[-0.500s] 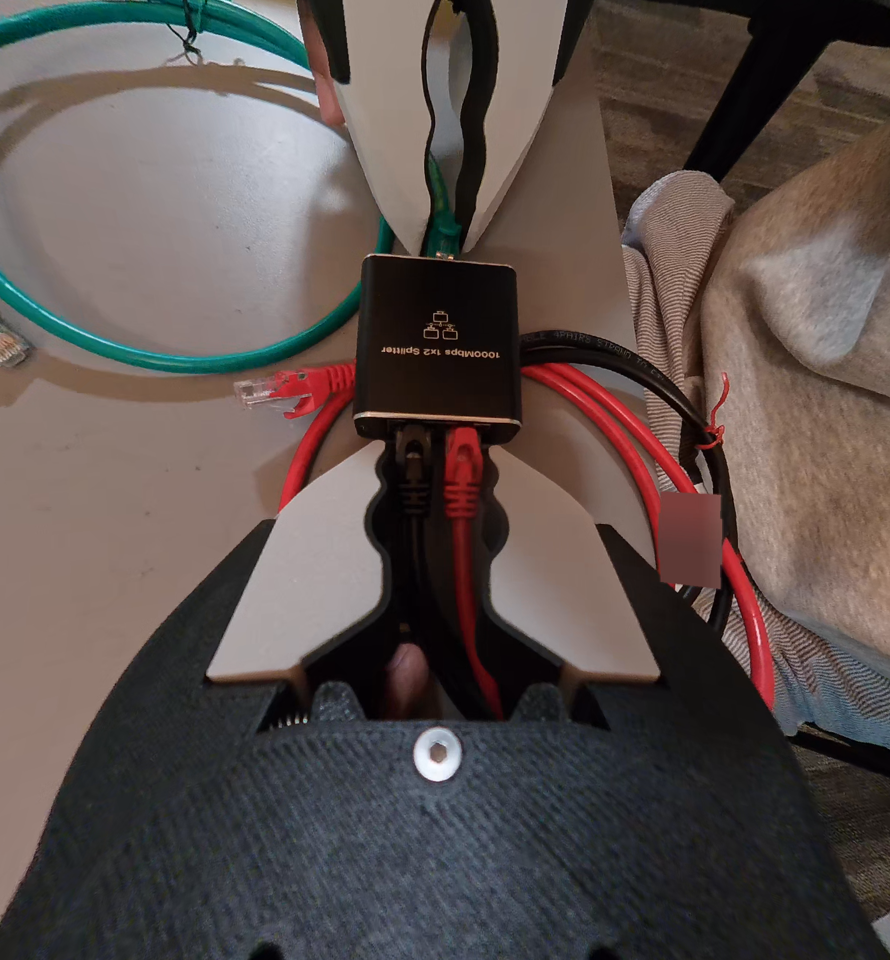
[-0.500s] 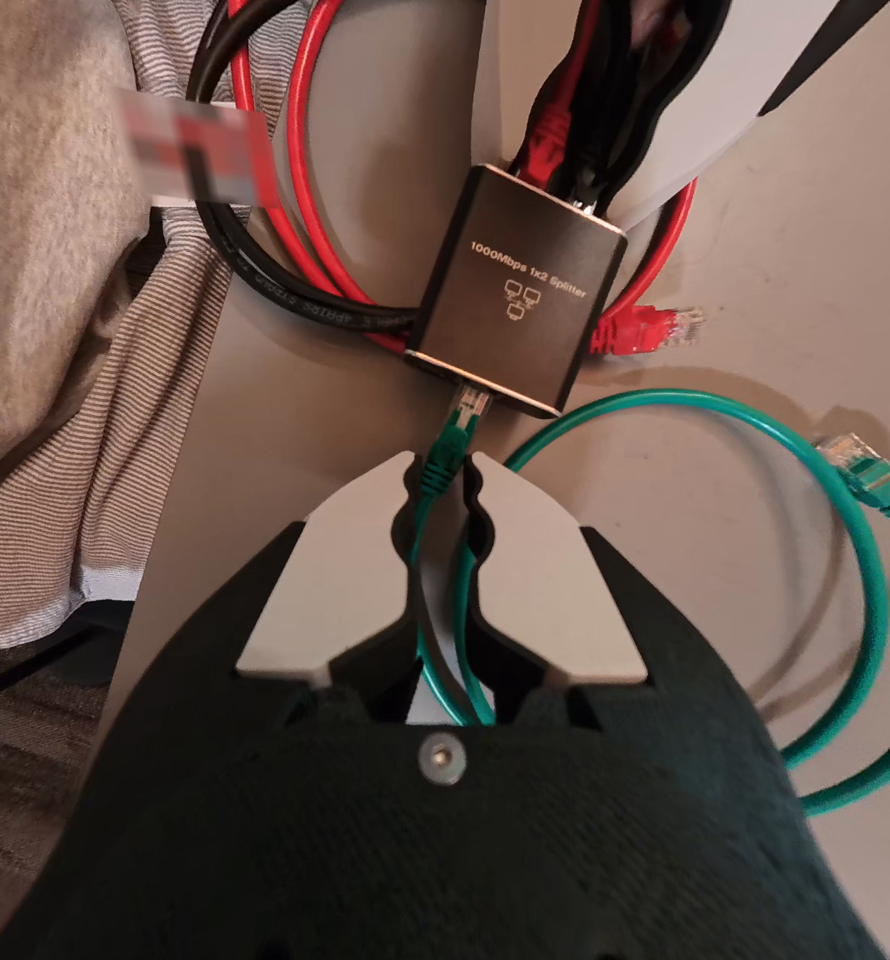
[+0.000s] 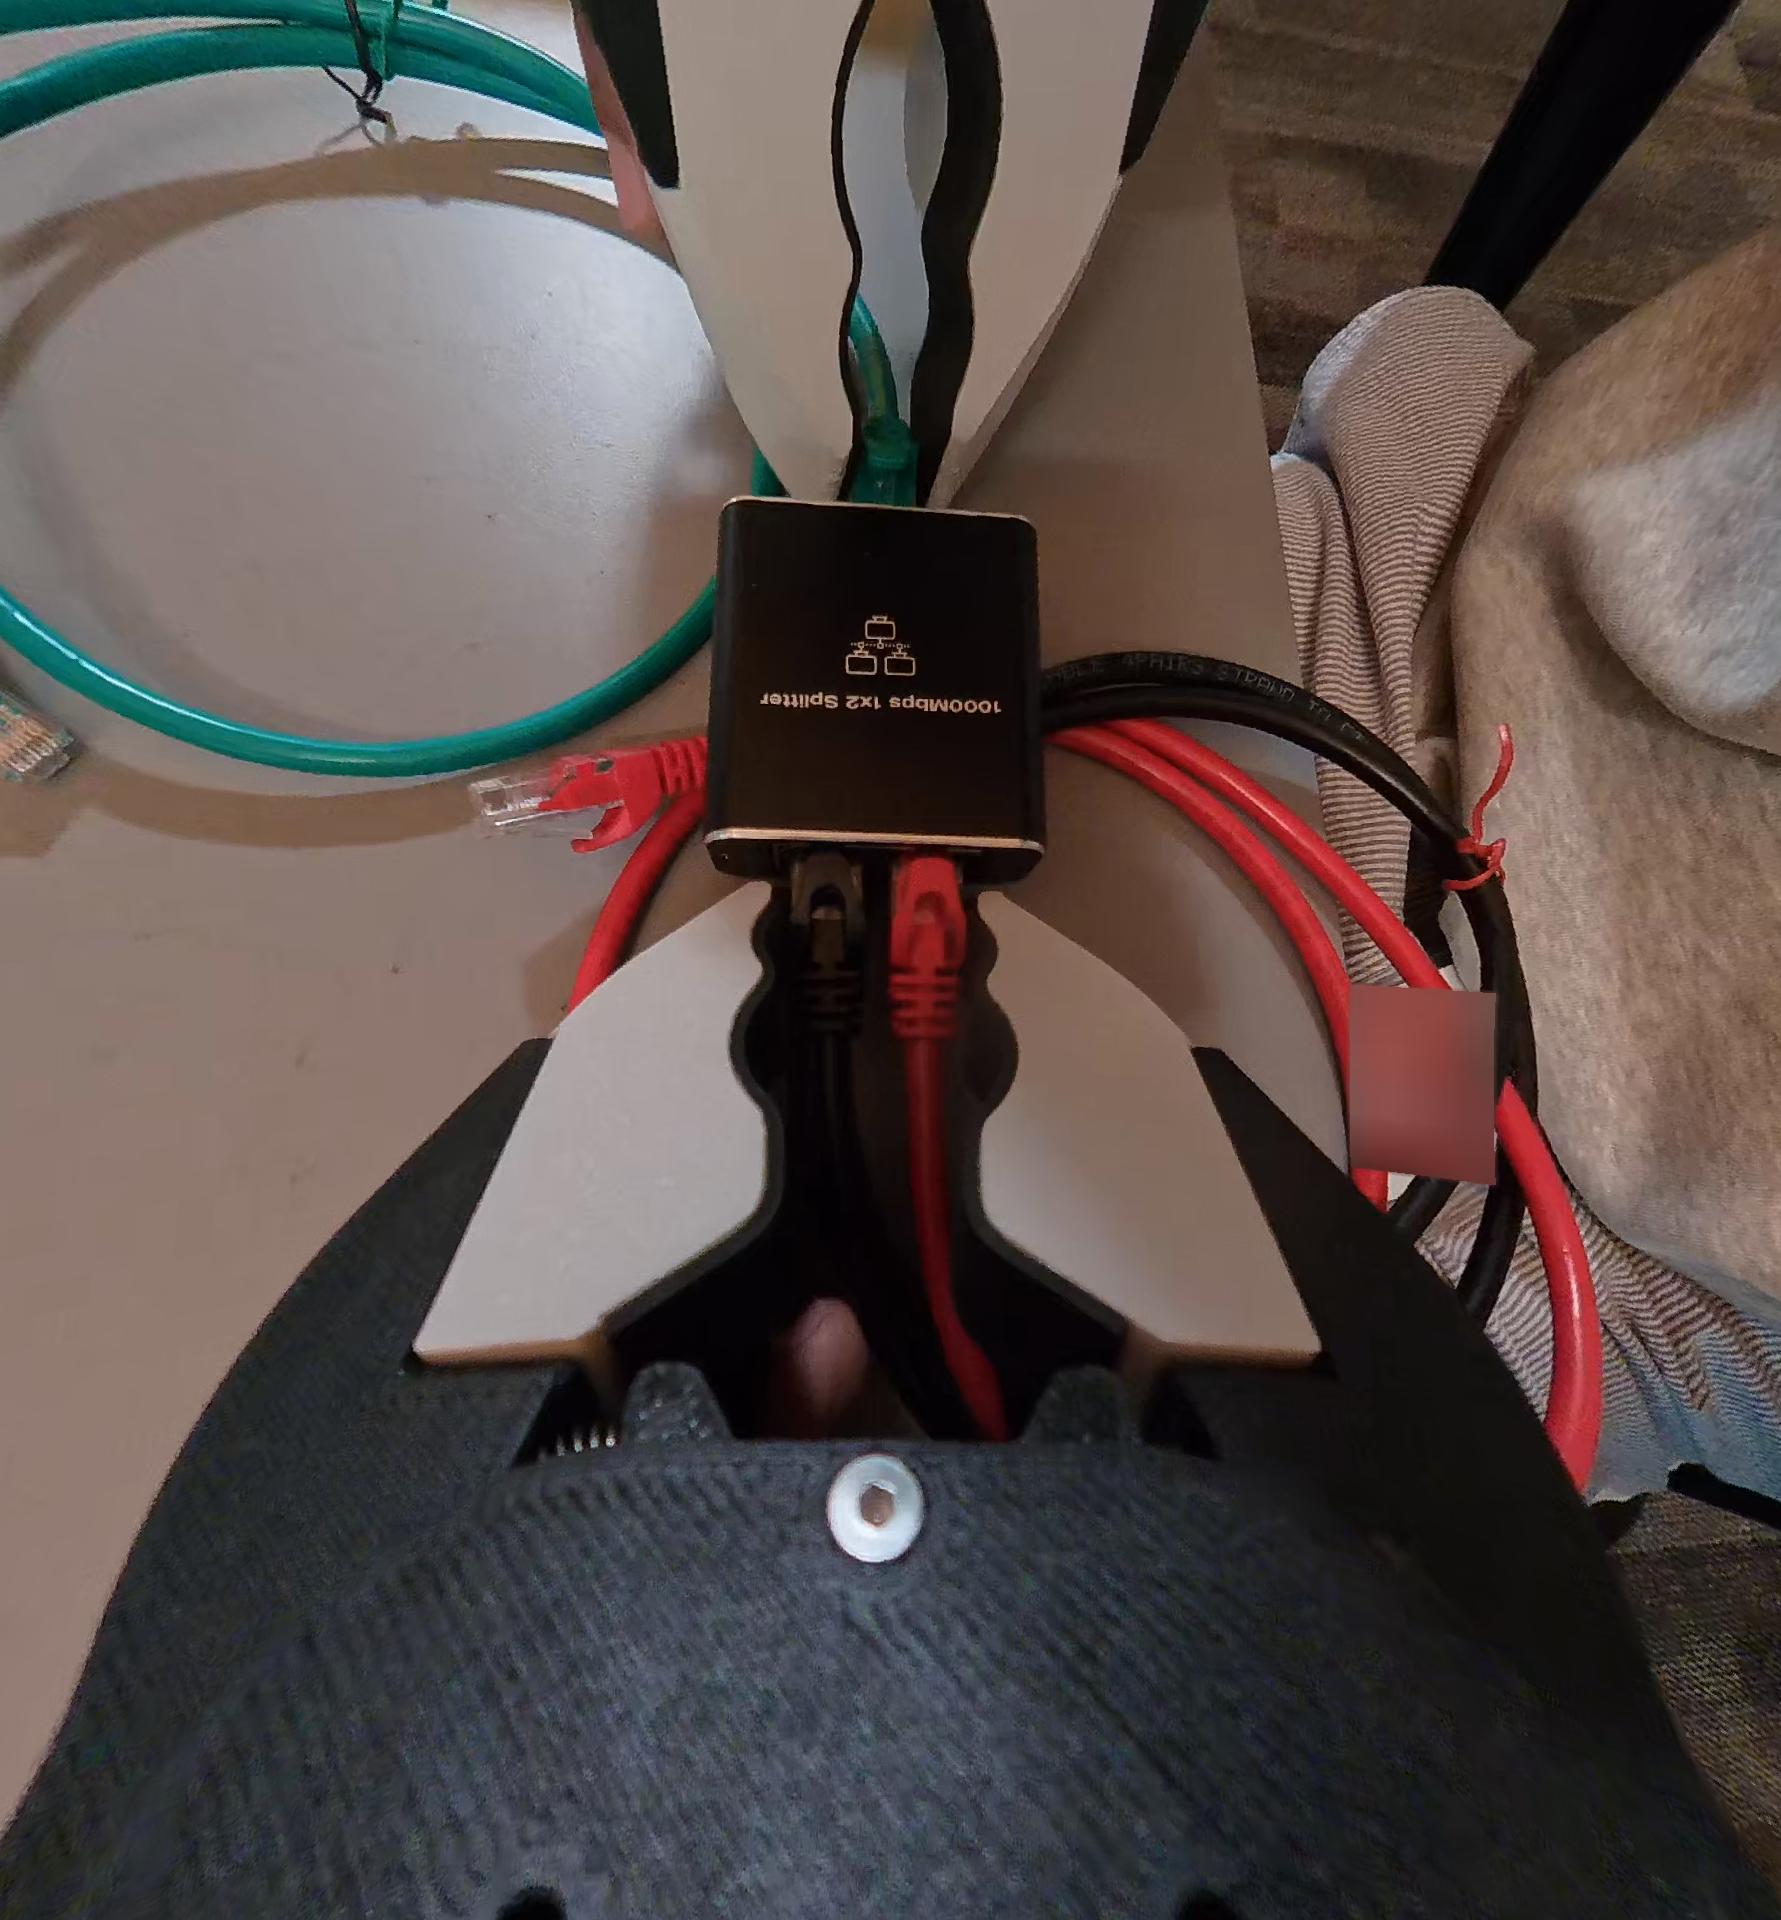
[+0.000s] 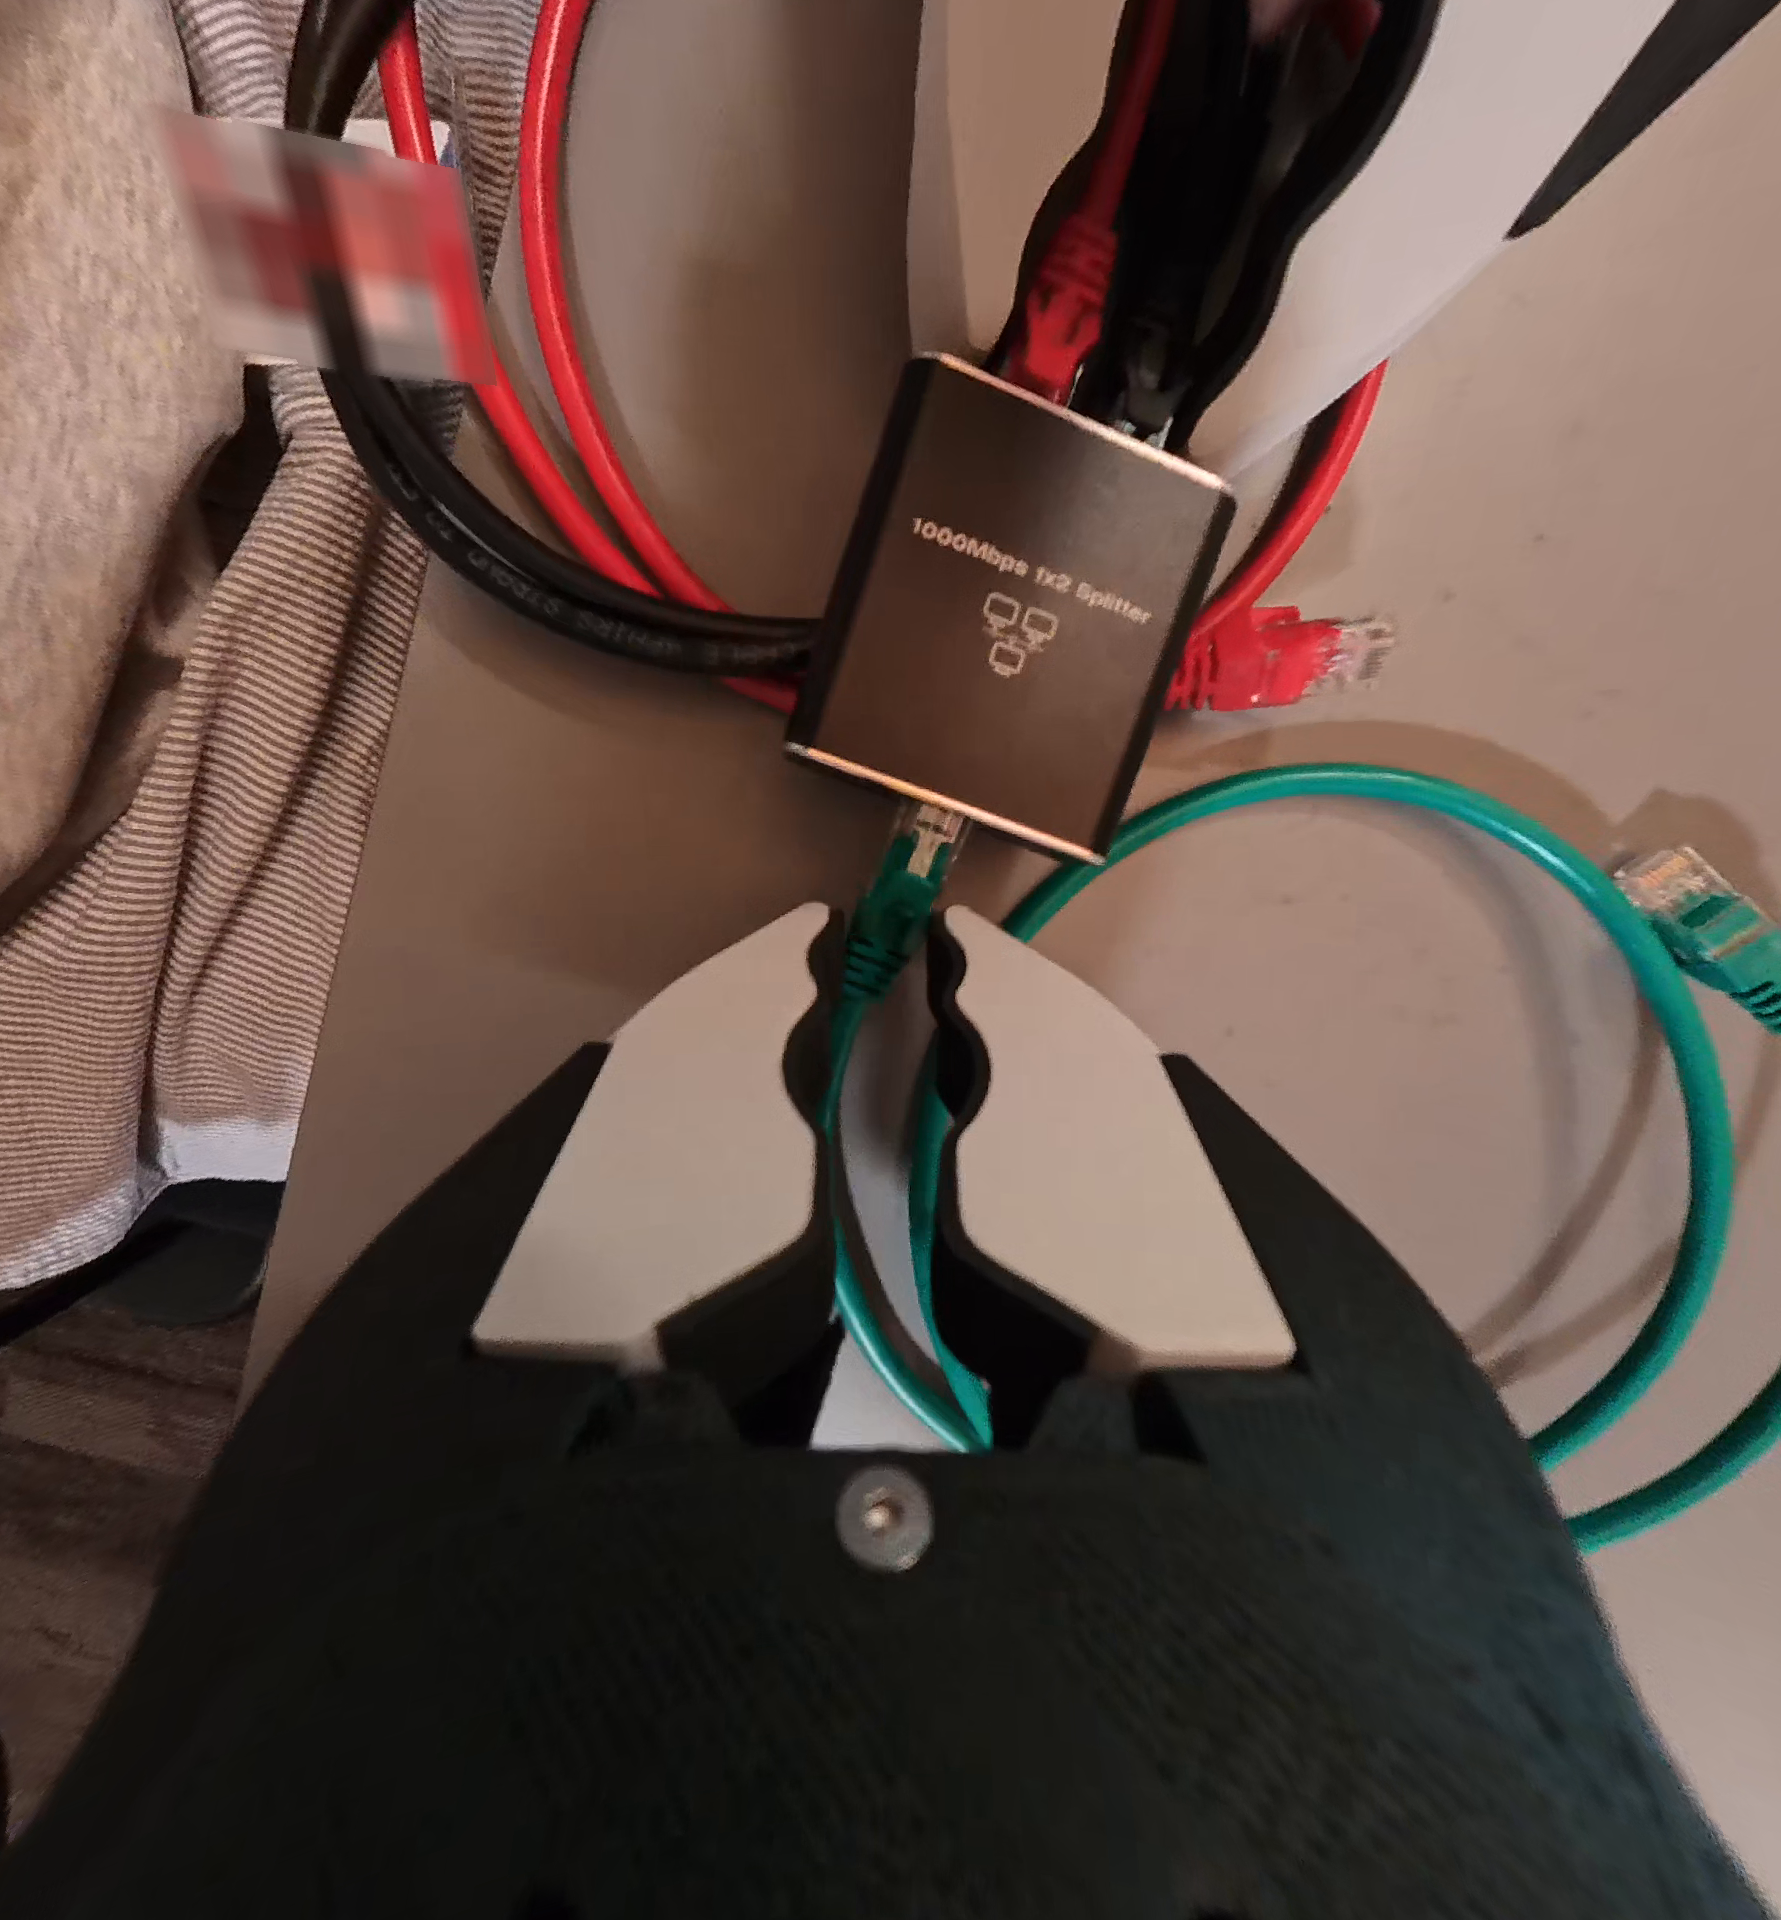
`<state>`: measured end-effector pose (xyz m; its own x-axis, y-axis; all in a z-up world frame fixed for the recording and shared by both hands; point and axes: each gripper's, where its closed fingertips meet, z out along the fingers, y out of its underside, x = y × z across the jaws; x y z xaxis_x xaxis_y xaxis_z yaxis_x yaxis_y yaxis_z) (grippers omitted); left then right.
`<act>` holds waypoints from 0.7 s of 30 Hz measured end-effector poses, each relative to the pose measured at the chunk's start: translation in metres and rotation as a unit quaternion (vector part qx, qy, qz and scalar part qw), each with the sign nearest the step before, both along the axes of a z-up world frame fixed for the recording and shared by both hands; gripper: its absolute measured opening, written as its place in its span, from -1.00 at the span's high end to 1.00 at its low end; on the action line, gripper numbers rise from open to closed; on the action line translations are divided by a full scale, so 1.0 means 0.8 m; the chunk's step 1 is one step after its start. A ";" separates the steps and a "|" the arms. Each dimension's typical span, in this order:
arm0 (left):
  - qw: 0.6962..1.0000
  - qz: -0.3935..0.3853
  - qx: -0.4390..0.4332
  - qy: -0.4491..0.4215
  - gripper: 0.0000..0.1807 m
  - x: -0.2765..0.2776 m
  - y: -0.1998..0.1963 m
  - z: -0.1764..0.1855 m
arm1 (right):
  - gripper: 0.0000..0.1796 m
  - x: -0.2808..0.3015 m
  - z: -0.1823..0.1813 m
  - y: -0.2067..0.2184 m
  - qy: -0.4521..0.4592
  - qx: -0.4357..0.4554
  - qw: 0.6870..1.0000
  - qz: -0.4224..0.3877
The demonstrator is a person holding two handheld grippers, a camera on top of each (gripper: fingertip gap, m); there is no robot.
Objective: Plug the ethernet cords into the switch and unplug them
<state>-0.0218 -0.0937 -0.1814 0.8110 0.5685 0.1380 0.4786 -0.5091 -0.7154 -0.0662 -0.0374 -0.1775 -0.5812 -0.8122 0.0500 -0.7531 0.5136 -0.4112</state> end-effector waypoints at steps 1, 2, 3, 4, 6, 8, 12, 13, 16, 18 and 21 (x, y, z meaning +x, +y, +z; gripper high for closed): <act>1.000 0.001 0.000 0.001 0.64 0.000 0.000 0.000 | 0.83 0.001 0.001 -0.002 -0.005 -0.005 1.000 -0.001; 1.000 0.002 0.000 0.000 0.63 -0.001 0.000 0.000 | 0.82 0.003 0.002 -0.005 -0.014 -0.013 1.000 -0.004; 1.000 0.003 -0.001 0.000 0.63 -0.001 0.000 0.000 | 0.81 0.004 0.005 -0.009 -0.025 -0.024 0.999 -0.008; 1.000 0.003 -0.001 -0.001 0.63 -0.002 0.001 0.000 | 0.80 0.005 0.007 -0.012 -0.035 -0.032 0.999 -0.012; 1.000 0.004 0.001 -0.002 0.63 -0.002 0.001 0.000 | 0.74 0.000 0.011 -0.013 -0.045 -0.038 0.998 -0.028; 1.000 0.004 0.001 -0.002 0.63 -0.002 0.001 0.000 | 0.67 -0.008 0.016 -0.010 -0.053 -0.047 0.996 -0.049; 1.000 0.005 0.000 0.001 0.63 -0.002 0.001 0.001 | 0.57 -0.038 0.041 -0.011 -0.081 -0.119 0.982 -0.125; 1.000 0.005 -0.001 0.002 0.63 -0.002 0.001 0.001 | 0.55 -0.046 0.049 -0.011 -0.094 -0.136 0.975 -0.150; 1.000 0.005 -0.002 0.003 0.63 -0.002 0.001 0.001 | 0.58 -0.051 0.067 -0.005 -0.184 -0.169 0.941 -0.228; 1.000 0.005 -0.001 0.002 0.63 -0.002 0.001 0.001 | 0.61 -0.040 0.068 0.007 -0.257 -0.168 0.917 -0.255; 1.000 0.005 0.001 0.000 0.63 -0.002 0.001 0.001 | 0.65 -0.028 0.049 0.020 -0.286 -0.155 0.904 -0.276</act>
<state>-0.0237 -0.0928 -0.1803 0.8053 0.5765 0.1386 0.4831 -0.5026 -0.7169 -0.0885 -0.0211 -0.1382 -0.8962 -0.3896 -0.2123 -0.0354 0.5398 -0.8410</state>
